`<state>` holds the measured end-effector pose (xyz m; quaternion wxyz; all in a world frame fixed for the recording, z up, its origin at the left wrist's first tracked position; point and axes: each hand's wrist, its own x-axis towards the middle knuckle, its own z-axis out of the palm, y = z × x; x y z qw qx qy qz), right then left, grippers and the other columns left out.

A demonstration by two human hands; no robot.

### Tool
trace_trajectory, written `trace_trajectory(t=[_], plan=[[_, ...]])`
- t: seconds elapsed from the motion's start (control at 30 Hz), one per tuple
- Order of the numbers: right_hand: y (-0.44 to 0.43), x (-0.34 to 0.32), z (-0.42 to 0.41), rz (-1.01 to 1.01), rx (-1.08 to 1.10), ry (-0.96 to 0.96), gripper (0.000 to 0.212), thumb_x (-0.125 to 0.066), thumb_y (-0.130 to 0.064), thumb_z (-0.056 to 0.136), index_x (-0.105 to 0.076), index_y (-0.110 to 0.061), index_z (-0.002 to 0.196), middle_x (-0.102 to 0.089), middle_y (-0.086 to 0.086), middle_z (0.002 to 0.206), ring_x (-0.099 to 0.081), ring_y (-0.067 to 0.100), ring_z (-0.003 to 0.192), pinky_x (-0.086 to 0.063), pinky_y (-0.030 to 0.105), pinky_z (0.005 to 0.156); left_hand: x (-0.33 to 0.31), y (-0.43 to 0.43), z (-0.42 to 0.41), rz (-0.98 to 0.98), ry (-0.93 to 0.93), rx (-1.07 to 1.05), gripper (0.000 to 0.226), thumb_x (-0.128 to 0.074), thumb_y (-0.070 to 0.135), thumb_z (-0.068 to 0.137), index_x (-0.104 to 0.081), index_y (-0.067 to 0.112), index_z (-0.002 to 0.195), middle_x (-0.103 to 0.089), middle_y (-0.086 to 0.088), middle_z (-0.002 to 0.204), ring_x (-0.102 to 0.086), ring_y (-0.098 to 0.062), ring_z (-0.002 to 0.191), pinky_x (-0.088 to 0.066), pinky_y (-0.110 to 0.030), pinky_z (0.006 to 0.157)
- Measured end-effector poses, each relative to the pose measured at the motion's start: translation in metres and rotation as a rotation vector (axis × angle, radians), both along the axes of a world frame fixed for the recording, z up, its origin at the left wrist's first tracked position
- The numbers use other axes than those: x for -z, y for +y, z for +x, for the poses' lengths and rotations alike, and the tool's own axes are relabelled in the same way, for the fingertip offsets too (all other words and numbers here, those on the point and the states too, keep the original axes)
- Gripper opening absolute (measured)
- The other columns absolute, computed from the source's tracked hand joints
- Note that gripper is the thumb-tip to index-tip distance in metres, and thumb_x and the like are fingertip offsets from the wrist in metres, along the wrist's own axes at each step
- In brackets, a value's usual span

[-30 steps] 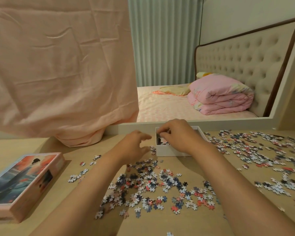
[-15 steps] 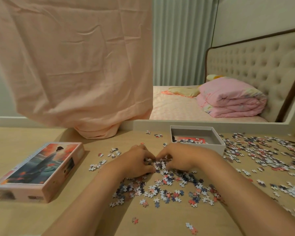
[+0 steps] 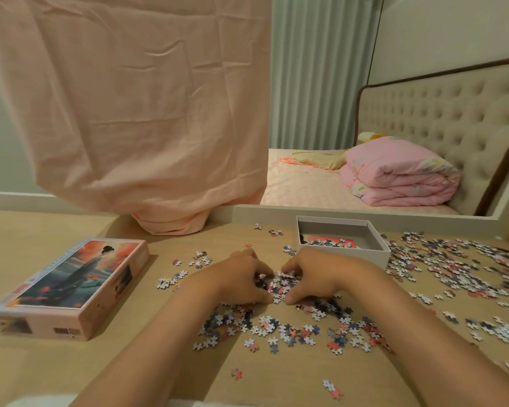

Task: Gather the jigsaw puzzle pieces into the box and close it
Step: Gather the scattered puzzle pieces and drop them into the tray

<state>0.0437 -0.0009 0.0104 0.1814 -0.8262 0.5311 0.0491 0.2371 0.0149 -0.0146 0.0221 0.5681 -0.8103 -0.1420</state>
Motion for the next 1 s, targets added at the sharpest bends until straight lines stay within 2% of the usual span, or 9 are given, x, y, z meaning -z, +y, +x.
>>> trace_trajectory(t=[0.13, 0.27, 0.37, 0.43, 0.6, 0.7, 0.8, 0.9, 1.0], plan=[[-0.004, 0.007, 0.003, -0.046, 0.024, -0.083, 0.052, -0.078, -0.038, 0.082, -0.063, -0.026, 0.13, -0.065, -0.001, 0.121, -0.066, 0.02, 0.102, -0.057, 0.036, 0.087, 0.001, 0.0, -0.008, -0.087, 0.057, 0.028, 0.043, -0.067, 0.043, 0.087, -0.06, 0.032, 0.129, -0.05, 0.003, 0.113, -0.051, -0.016, 0.105, -0.042, -0.028, 0.089], [-0.01, 0.011, 0.002, -0.075, 0.063, -0.14, 0.035, -0.081, -0.031, 0.08, -0.072, -0.024, 0.113, -0.065, -0.005, 0.09, -0.069, 0.019, 0.076, -0.059, 0.032, 0.066, 0.0, 0.001, -0.011, -0.144, 0.127, 0.015, 0.034, -0.07, 0.034, 0.088, -0.067, 0.025, 0.12, -0.061, 0.003, 0.11, -0.055, -0.012, 0.092, -0.047, -0.024, 0.083], [-0.011, 0.013, 0.003, -0.099, 0.071, -0.188, 0.027, -0.082, -0.029, 0.079, -0.073, -0.023, 0.104, -0.066, -0.006, 0.092, -0.067, 0.017, 0.08, -0.056, 0.03, 0.07, 0.002, 0.0, -0.011, -0.164, 0.186, -0.002, 0.027, -0.071, 0.029, 0.087, -0.069, 0.023, 0.114, -0.067, 0.004, 0.106, -0.057, -0.009, 0.086, -0.047, -0.021, 0.078], [-0.01, 0.014, 0.004, -0.128, 0.057, -0.194, 0.025, -0.082, -0.028, 0.079, -0.075, -0.021, 0.102, -0.067, -0.007, 0.092, -0.064, 0.014, 0.083, -0.049, 0.024, 0.072, 0.004, -0.002, -0.009, -0.177, 0.212, -0.014, 0.023, -0.072, 0.027, 0.087, -0.071, 0.023, 0.109, -0.068, 0.005, 0.103, -0.058, -0.007, 0.083, -0.047, -0.019, 0.075], [-0.012, 0.007, -0.004, -0.033, 0.094, -0.344, 0.013, -0.081, -0.013, 0.081, -0.071, -0.019, 0.087, -0.072, -0.001, 0.076, -0.07, 0.017, 0.056, -0.055, 0.025, 0.056, 0.007, -0.006, -0.01, -0.219, 0.291, -0.048, 0.014, -0.073, 0.026, 0.085, -0.074, 0.024, 0.1, -0.07, 0.009, 0.094, -0.061, -0.005, 0.083, -0.05, -0.02, 0.074], [-0.012, -0.005, -0.015, -0.039, 0.107, -0.385, 0.015, -0.081, -0.012, 0.081, -0.072, -0.015, 0.093, -0.075, 0.009, 0.076, -0.073, 0.026, 0.062, -0.059, 0.028, 0.058, 0.003, -0.013, -0.015, -0.254, 0.397, -0.094, 0.006, -0.073, 0.022, 0.085, -0.073, 0.026, 0.091, -0.068, 0.013, 0.081, -0.059, 0.002, 0.07, -0.044, -0.015, 0.065], [-0.016, -0.021, -0.031, -0.082, 0.164, -0.472, 0.021, -0.079, -0.011, 0.083, -0.073, -0.011, 0.102, -0.075, 0.009, 0.085, -0.072, 0.022, 0.061, -0.055, 0.022, 0.052, -0.01, -0.023, -0.029, -0.271, 0.511, -0.084, 0.005, -0.074, 0.019, 0.086, -0.073, 0.023, 0.088, -0.069, 0.009, 0.073, -0.056, 0.003, 0.055, -0.045, -0.017, 0.06], [-0.023, -0.034, -0.052, -0.153, 0.231, -0.563, 0.02, -0.079, -0.009, 0.082, -0.074, -0.009, 0.101, -0.073, 0.006, 0.081, -0.069, 0.018, 0.054, -0.052, 0.021, 0.052, -0.028, -0.037, -0.049, -0.34, 0.566, -0.069, 0.004, -0.073, 0.019, 0.086, -0.073, 0.023, 0.086, -0.067, 0.007, 0.07, -0.054, -0.002, 0.055, -0.047, -0.022, 0.059], [-0.031, -0.037, -0.074, -0.266, 0.32, -0.645, 0.016, -0.08, -0.01, 0.081, -0.075, -0.014, 0.096, -0.07, 0.001, 0.08, -0.07, 0.02, 0.055, -0.05, 0.02, 0.049, -0.044, -0.056, -0.073, -0.398, 0.597, -0.056, 0.007, -0.073, 0.017, 0.086, -0.071, 0.024, 0.084, -0.063, 0.01, 0.067, -0.053, -0.002, 0.055, -0.041, -0.018, 0.055]])
